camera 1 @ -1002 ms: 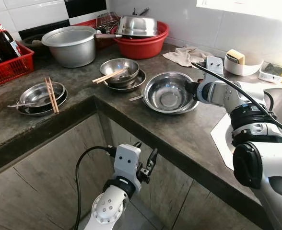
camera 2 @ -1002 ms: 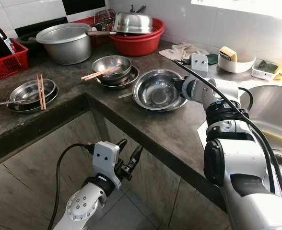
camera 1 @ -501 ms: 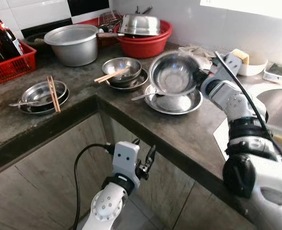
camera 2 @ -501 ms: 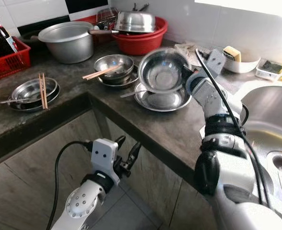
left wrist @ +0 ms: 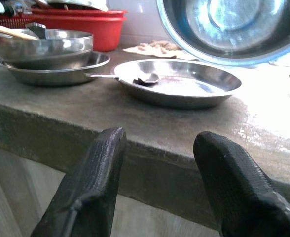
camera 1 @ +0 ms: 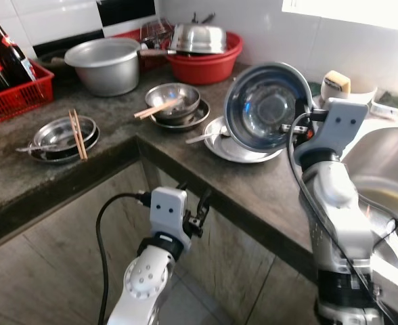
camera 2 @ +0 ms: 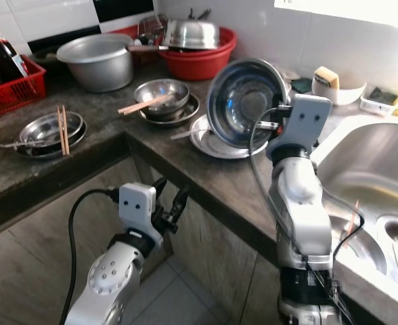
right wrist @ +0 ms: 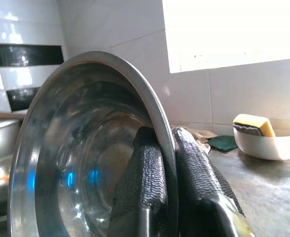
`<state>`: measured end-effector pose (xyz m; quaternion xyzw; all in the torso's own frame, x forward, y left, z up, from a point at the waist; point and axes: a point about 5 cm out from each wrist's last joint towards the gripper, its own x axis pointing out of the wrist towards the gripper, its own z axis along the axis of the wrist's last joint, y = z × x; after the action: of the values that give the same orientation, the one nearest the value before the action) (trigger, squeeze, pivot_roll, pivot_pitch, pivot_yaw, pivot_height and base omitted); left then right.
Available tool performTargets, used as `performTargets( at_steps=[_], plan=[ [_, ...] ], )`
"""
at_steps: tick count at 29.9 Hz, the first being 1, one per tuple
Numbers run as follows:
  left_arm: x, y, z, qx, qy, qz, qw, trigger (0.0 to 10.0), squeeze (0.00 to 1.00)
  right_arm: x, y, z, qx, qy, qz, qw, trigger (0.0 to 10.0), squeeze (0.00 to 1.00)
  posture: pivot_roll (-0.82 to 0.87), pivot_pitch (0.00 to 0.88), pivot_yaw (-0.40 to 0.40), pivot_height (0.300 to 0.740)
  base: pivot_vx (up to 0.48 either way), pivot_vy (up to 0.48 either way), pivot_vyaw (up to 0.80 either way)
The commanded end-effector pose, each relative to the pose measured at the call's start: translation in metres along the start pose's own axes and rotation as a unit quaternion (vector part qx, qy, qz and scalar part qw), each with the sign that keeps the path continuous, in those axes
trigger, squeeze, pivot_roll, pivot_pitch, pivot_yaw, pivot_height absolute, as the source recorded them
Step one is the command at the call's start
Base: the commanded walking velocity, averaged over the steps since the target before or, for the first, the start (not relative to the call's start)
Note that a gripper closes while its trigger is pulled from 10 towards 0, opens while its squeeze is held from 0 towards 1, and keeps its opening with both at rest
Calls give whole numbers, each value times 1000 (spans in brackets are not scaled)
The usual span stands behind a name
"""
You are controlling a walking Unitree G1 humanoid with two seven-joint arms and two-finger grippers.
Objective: Kitchen organization
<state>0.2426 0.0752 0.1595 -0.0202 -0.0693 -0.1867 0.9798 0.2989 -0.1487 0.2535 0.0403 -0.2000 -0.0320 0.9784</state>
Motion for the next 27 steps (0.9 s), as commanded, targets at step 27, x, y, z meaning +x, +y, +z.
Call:
performTargets(
  at_steps=[27],
  plan=[
    [6, 4, 4, 40, -10, -23, 999, 10000, 0, -22, 0, 1, -54, -8, -16, 998, 0, 0, 62, 4, 35, 740, 21, 145, -666]
  ],
)
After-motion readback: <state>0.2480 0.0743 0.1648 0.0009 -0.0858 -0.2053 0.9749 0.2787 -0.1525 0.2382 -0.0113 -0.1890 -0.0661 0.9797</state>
